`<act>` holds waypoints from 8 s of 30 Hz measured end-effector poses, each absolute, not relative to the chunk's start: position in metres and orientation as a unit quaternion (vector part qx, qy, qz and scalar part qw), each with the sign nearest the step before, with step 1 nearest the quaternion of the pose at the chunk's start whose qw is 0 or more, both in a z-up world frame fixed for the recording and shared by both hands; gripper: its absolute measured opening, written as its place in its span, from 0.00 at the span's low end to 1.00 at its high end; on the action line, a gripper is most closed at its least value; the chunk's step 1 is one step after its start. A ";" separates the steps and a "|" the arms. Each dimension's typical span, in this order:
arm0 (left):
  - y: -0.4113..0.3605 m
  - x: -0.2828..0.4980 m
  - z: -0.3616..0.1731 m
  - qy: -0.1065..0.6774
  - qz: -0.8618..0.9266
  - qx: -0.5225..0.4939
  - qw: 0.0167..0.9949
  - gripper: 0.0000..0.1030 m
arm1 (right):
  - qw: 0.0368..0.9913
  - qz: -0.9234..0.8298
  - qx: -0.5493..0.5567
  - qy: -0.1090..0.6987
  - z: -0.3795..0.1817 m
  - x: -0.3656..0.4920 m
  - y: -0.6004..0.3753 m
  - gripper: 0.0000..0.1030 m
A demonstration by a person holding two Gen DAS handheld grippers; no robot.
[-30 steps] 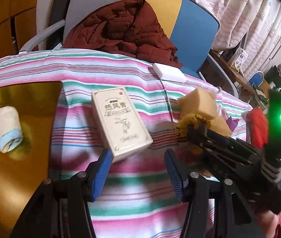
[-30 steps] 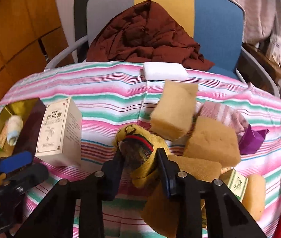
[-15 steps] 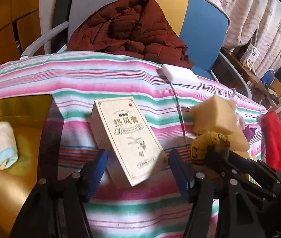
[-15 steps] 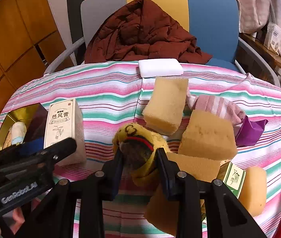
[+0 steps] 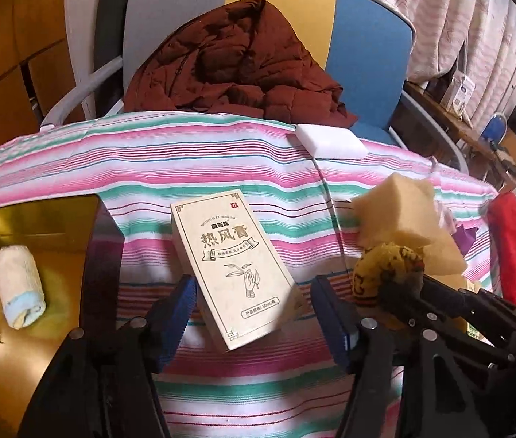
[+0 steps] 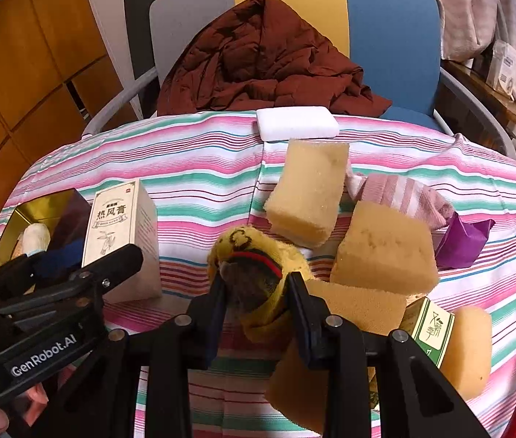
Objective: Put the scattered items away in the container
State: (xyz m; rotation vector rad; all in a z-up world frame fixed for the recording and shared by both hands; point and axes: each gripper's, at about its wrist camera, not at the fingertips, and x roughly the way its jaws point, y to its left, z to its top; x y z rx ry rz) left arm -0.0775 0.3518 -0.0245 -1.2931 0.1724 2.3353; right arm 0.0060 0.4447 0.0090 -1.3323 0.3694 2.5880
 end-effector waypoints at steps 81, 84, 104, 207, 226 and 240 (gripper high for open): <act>0.086 -0.045 0.005 -0.117 0.887 -0.398 0.204 0.51 | -0.054 0.916 -0.383 0.109 0.059 0.001 0.318 0.23; 0.074 -0.055 -0.009 -0.131 0.878 -0.417 0.195 0.51 | -0.079 0.918 -0.379 0.089 0.069 -0.015 0.283 0.23; 0.064 -0.134 -0.041 -0.111 0.859 -0.477 0.149 0.52 | -0.041 0.905 -0.412 0.095 0.049 -0.108 0.227 0.54; 0.433 0.016 -0.050 0.083 0.763 -0.467 0.440 0.37 | 0.194 0.841 -0.434 0.256 0.001 0.102 0.537 0.32; 0.334 0.016 -0.034 0.037 0.807 -0.447 0.383 0.37 | 0.123 0.882 -0.409 0.198 0.018 0.091 0.498 0.32; 0.242 0.011 -0.003 -0.025 0.836 -0.421 0.351 0.37 | 0.112 0.897 -0.407 0.130 0.026 0.082 0.467 0.32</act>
